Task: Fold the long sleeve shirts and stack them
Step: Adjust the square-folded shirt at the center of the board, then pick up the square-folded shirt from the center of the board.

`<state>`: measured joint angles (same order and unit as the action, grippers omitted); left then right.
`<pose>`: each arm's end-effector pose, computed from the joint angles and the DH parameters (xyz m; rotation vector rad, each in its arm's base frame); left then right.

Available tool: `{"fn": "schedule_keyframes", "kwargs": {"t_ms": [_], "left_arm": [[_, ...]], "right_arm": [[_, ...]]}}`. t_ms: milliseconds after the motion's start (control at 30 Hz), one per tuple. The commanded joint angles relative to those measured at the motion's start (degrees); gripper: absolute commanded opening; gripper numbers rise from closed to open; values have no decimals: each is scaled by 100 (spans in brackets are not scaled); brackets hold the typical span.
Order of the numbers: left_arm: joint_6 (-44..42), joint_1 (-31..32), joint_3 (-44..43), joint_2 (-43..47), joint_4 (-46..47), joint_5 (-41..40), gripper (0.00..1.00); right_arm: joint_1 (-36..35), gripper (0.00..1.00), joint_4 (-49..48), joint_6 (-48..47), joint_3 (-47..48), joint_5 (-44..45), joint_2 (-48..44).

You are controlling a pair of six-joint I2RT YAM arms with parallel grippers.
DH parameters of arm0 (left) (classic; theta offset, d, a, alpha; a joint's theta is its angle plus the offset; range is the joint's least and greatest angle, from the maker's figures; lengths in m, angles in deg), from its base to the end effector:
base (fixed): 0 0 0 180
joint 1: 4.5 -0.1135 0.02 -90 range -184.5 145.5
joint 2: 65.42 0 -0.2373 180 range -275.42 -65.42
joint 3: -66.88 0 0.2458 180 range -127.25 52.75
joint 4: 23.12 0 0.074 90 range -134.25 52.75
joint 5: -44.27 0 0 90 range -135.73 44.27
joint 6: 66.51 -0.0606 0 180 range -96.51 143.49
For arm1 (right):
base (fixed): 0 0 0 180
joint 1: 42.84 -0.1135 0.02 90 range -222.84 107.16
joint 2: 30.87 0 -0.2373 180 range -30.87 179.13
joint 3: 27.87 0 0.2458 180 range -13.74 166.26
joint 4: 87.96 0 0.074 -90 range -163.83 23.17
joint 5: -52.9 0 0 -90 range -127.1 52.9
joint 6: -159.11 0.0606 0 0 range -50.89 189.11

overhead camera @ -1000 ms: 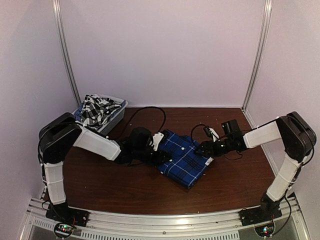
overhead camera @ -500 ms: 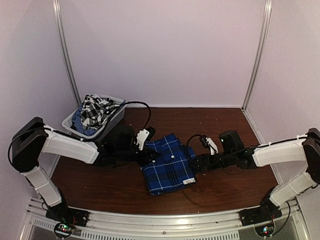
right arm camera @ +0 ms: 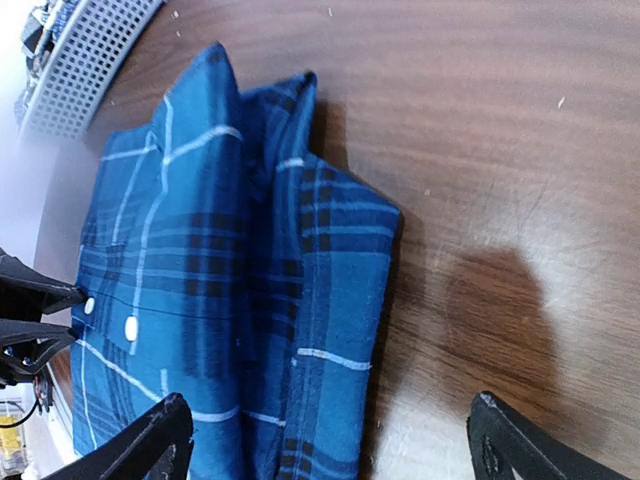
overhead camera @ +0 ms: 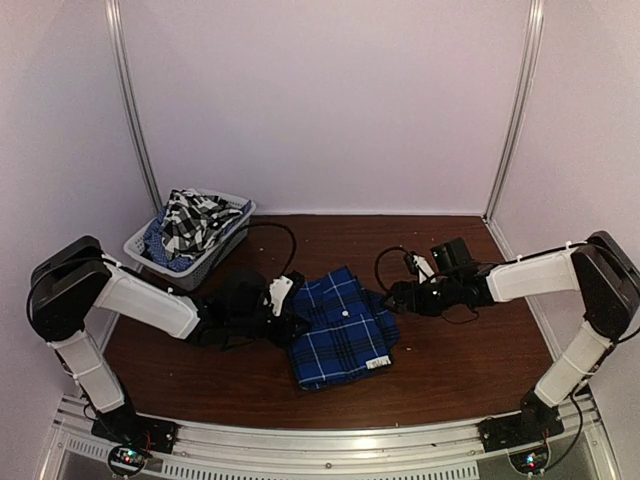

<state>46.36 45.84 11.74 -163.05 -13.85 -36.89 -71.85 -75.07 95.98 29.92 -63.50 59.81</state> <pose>0.2129 -0.2714 0.1093 0.6347 2.1949 -0.8774 0.2656 0.1781 0.1254 -0.2836 2.4837 0.9894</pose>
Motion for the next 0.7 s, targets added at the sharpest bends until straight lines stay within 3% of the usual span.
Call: {"fn": "schedule_keyframes", "kwargs": {"t_ms": [0,400,667], "left_arm": [[164,38,113,-182,489,-14,32],[174,176,102,-449,578,-170,31],[190,186,102,-450,595,-174,31]], "right_arm": [[85,96,-325,102,231,-683,497],[124,94,-1759,917,-9,-1894,1242],[-31,85,-2253,1207,20,-2220,1642]]}}
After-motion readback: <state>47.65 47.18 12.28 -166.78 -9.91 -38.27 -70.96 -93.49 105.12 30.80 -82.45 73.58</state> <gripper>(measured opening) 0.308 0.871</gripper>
